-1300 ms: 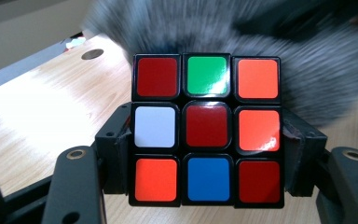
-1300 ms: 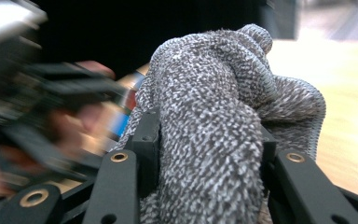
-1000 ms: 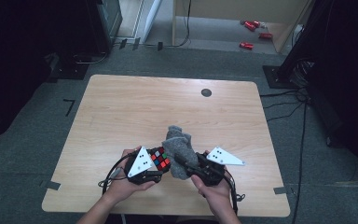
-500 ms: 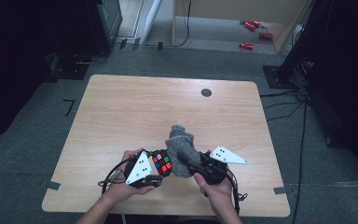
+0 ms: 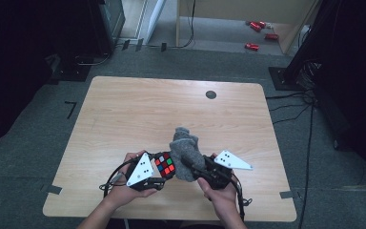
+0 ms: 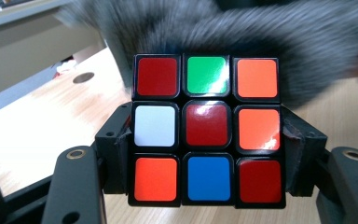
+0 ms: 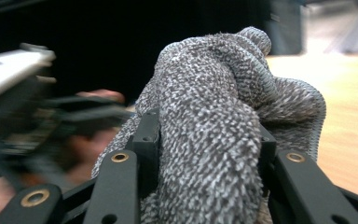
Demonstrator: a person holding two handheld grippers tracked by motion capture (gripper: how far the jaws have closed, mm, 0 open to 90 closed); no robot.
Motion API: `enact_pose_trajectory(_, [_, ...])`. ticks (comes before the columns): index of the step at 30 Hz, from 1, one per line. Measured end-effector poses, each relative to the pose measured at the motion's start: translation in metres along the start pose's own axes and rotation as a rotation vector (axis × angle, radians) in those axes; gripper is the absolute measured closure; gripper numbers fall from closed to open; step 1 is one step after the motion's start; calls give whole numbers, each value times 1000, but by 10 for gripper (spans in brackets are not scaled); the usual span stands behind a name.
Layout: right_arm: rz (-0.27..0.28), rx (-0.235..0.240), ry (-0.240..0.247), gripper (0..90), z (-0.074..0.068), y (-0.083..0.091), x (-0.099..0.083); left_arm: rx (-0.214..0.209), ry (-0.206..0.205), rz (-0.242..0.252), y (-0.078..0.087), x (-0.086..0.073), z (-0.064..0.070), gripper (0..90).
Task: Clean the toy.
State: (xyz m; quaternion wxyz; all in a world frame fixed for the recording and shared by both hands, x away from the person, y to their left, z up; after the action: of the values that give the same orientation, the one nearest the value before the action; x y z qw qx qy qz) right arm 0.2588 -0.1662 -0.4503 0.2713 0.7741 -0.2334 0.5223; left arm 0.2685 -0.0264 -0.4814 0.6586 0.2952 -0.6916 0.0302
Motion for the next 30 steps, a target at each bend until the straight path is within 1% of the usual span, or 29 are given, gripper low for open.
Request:
enact_pose_trajectory(1, [-14,4,19,582,-3,-2,-2,5,-5,-1,1,1,1,344])
enact_pose_trajectory(2, [-12,0,11,584,0,-4,-5,11,-11,-1,1,1,1,344])
enact_pose_trajectory(3, [-17,-1,-14,585,4,-4,-7,10,-8,2,2,2,0,344])
enact_pose_trajectory(4, [-35,-26,-27,586,11,-5,-10,9,-3,5,3,2,-1,343])
enact_pose_trajectory(6, [-91,-119,-18,592,29,-4,-19,4,10,18,4,3,-3,344])
enact_pose_trajectory(7, [-97,-133,-40,592,35,-1,-20,2,15,21,4,4,-3,344])
enact_pose_trajectory(8, [-86,-126,-55,591,36,1,-18,3,15,17,3,4,-3,344])
enact_pose_trajectory(9, [-56,-108,-65,590,33,3,-12,7,10,8,2,3,-3,344])
enact_pose_trajectory(10, [-37,-91,-63,588,29,4,-8,12,5,-6,0,1,-3,344])
enact_pose_trajectory(11, [-25,-62,-49,586,21,4,-4,14,1,-19,-1,-2,-2,344])
enact_pose_trajectory(12, [-17,-30,-26,586,12,3,-2,13,-1,-22,-3,-3,-1,344])
enact_pose_trajectory(13, [-18,7,4,585,1,0,-1,4,1,-14,-2,-2,1,344])
enact_pose_trajectory(14, [-29,23,25,579,-6,-3,-3,1,1,-12,-2,-1,2,344])
enact_pose_trajectory(15, [-24,24,28,580,-8,-5,-4,7,4,-9,0,0,1,344])
enact_pose_trajectory(16, [-15,29,7,581,-6,-4,-3,-2,20,-1,2,2,0,344])
enact_pose_trajectory(17, [-22,25,-19,584,0,-4,-4,-12,43,18,4,5,-1,344])
enact_pose_trajectory(19, [-61,-45,-28,587,20,-3,-9,-20,72,54,9,12,-4,344])
enact_pose_trajectory(21, [-112,-131,-41,589,44,3,-17,-23,93,90,13,17,-7,344])
enact_pose_trajectory(23, [-135,-211,-63,588,67,10,-23,8,88,81,13,16,-11,345])
enact_pose_trajectory(24, [-143,-251,-63,587,78,13,-26,20,87,75,13,14,-13,344])
enact_pose_trajectory(26, [-158,-294,-43,585,88,17,-28,53,109,60,11,9,-19,345])
enact_pose_trajectory(28, [-174,-327,-37,581,96,19,-30,83,132,53,10,5,-25,344])
enact_pose_trajectory(30, [-197,-366,-4,579,103,21,-33,118,156,33,9,0,-32,344])
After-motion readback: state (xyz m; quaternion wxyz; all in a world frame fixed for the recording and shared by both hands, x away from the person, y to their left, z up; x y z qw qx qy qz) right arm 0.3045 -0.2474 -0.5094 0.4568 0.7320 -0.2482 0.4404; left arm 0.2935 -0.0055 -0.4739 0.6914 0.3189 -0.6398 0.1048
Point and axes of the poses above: each handheld gripper's, and its own axes: y roughly backward along the jaws, x roughly out of its top, z roughly to its right, the point moved 7 cm from there along -y, roughly forward along the jaws, and after that the axes turned 2 degrees about y, right-handed, at the moved point
